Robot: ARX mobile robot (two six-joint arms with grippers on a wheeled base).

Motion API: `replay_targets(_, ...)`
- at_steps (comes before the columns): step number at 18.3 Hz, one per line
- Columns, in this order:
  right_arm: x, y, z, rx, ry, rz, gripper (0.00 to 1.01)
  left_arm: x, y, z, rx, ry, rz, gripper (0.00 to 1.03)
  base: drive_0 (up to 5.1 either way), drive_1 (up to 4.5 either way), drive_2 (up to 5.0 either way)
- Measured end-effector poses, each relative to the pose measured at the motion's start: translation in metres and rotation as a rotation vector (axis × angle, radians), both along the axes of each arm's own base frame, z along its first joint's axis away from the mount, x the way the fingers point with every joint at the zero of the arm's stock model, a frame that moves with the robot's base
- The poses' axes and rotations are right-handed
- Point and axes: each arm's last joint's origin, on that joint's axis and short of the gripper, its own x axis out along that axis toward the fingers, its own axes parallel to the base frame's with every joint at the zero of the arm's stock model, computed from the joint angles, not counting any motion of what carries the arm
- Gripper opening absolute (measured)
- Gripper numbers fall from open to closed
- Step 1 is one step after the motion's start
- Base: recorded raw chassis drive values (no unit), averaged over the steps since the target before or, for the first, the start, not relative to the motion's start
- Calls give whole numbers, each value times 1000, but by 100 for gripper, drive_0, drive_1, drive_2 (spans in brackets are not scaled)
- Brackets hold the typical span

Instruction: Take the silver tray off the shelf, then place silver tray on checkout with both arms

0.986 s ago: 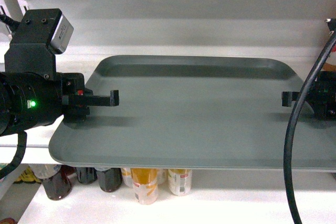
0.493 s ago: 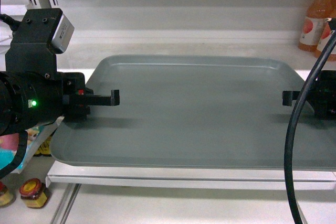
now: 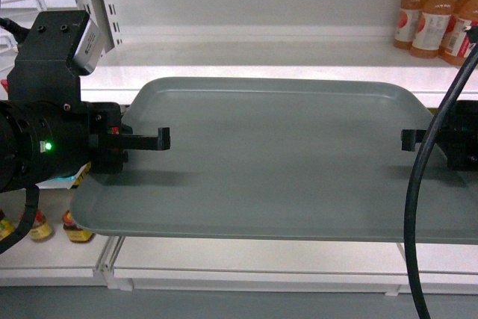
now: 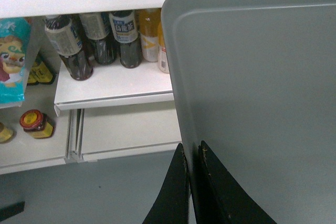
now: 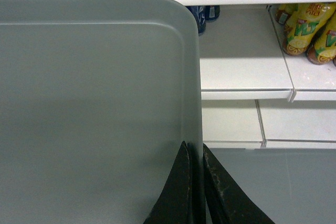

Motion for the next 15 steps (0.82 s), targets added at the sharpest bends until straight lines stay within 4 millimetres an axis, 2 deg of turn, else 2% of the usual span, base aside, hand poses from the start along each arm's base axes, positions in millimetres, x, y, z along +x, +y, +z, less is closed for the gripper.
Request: replay_targets(15, 0, 0, 0, 0, 2, 0, 3, 0, 0, 1, 7, -1, -3, 3, 10, -401, 420)
